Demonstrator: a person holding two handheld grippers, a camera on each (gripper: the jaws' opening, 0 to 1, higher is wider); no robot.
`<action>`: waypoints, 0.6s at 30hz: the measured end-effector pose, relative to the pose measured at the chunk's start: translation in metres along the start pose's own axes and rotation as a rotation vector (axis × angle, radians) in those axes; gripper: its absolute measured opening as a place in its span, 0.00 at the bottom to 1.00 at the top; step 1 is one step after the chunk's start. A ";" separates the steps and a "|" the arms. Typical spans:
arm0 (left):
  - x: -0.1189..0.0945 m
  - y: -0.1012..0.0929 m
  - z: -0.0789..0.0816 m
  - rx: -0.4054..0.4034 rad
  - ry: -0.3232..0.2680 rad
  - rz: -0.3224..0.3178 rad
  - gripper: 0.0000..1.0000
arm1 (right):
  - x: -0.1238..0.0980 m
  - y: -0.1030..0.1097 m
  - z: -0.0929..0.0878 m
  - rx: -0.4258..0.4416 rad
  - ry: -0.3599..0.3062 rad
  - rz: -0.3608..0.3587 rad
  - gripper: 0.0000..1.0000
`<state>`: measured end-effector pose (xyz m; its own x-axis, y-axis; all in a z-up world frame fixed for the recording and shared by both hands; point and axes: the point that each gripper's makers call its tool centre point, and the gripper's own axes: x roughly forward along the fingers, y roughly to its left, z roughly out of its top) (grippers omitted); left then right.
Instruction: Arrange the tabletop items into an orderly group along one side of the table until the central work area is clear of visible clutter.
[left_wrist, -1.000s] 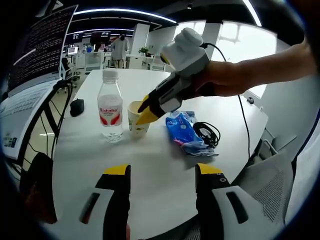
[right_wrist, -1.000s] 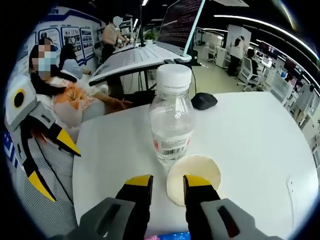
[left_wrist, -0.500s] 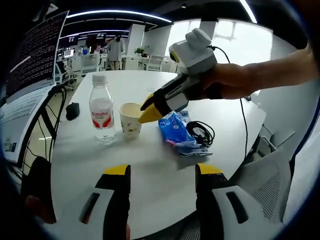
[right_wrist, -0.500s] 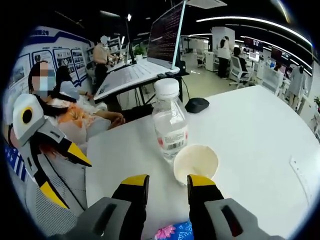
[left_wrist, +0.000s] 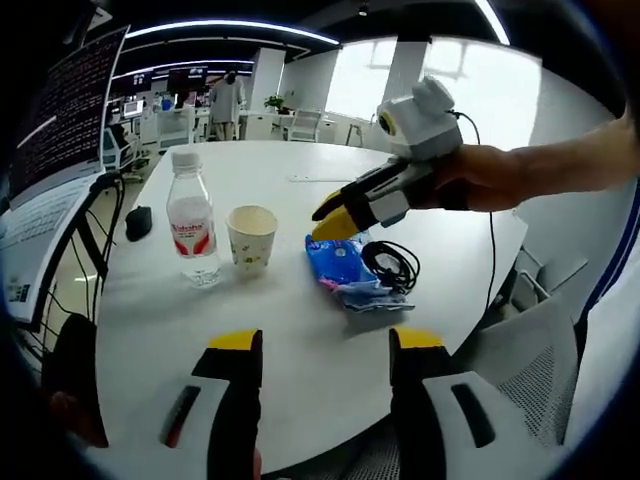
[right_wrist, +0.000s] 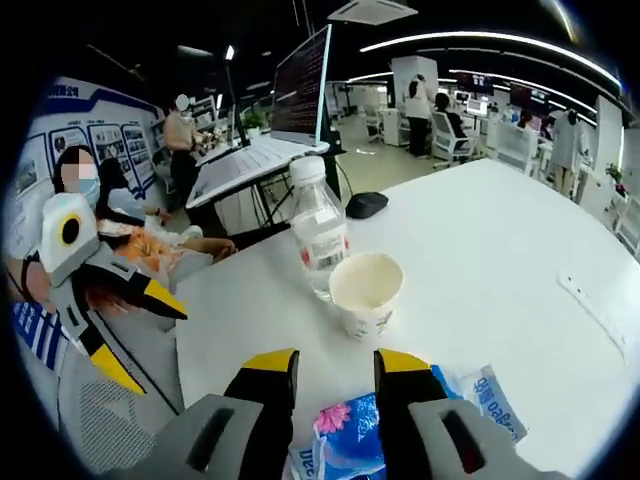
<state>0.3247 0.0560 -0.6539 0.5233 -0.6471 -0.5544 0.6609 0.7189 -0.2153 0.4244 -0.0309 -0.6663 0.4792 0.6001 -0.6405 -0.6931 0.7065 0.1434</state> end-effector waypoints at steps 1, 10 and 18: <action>0.000 -0.001 0.000 0.000 0.001 -0.001 0.50 | -0.004 -0.002 -0.006 0.009 -0.001 -0.011 0.28; 0.007 -0.012 -0.002 0.006 0.011 -0.021 0.50 | -0.031 -0.006 -0.052 0.119 -0.006 -0.087 0.27; 0.011 -0.018 0.002 0.019 0.014 -0.035 0.50 | -0.051 -0.017 -0.088 0.212 -0.008 -0.158 0.27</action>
<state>0.3200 0.0353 -0.6546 0.4924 -0.6683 -0.5576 0.6892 0.6906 -0.2192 0.3644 -0.1062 -0.7027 0.5777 0.4783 -0.6614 -0.4809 0.8542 0.1976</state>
